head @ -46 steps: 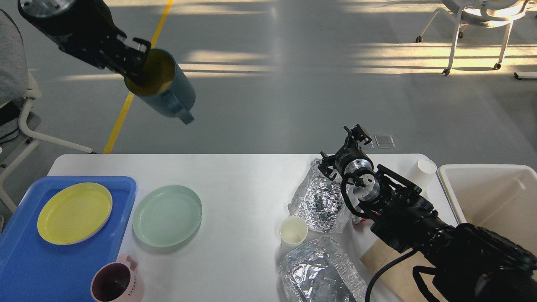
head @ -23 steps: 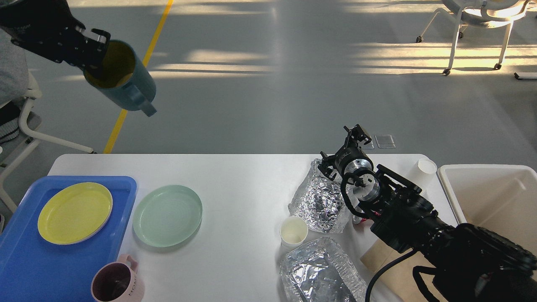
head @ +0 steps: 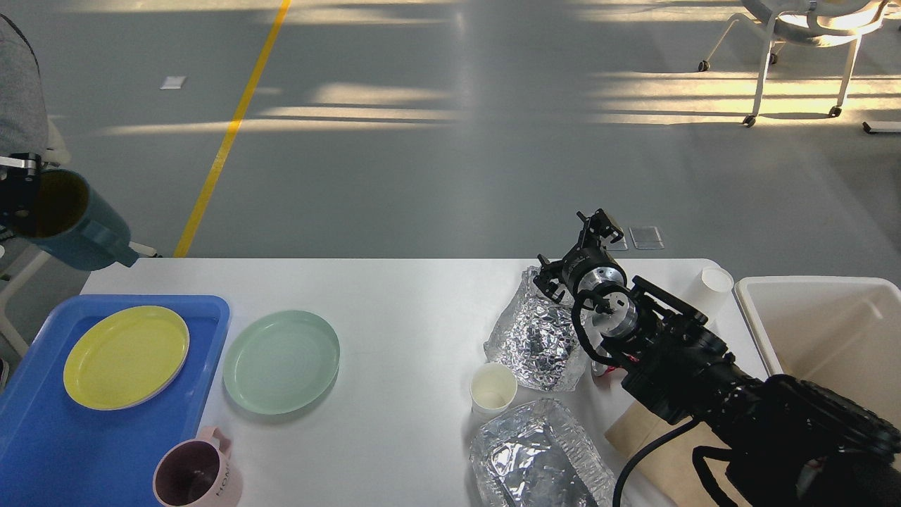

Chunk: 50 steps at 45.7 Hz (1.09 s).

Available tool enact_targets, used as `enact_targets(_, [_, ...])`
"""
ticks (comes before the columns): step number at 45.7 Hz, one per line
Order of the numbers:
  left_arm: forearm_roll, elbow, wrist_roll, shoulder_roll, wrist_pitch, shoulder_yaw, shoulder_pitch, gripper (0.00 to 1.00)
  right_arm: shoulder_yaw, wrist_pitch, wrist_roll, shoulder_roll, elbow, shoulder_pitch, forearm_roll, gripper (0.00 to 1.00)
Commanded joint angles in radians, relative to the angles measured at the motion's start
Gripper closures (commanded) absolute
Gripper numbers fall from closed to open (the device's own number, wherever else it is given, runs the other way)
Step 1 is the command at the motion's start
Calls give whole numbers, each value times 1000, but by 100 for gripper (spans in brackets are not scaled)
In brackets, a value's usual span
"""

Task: Tidy desktop

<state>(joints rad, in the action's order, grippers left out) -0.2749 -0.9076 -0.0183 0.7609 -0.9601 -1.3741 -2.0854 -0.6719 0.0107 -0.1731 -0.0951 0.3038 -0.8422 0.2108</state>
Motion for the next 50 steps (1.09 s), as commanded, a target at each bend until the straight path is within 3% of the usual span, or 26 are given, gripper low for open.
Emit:
enact_targets(1, [-1, 122, 3, 46, 0, 7, 129, 100, 0, 0, 0, 0, 0, 0, -1, 0])
enact_targets(11, [-1, 173, 9, 109, 3, 6, 313, 100, 0, 0, 0, 0, 0, 0, -1, 0])
enact_targets(22, [0, 173, 15, 141, 110, 23, 496, 100, 0, 0, 0, 0, 0, 0, -1, 0])
enact_targets(31, [-3, 173, 12, 143, 211, 141, 694, 99, 0, 0, 0, 0, 0, 0, -1, 0])
enact_targets(50, [-17, 171, 0, 140, 245, 296, 883, 99, 0, 0, 0, 0, 0, 0, -1, 0])
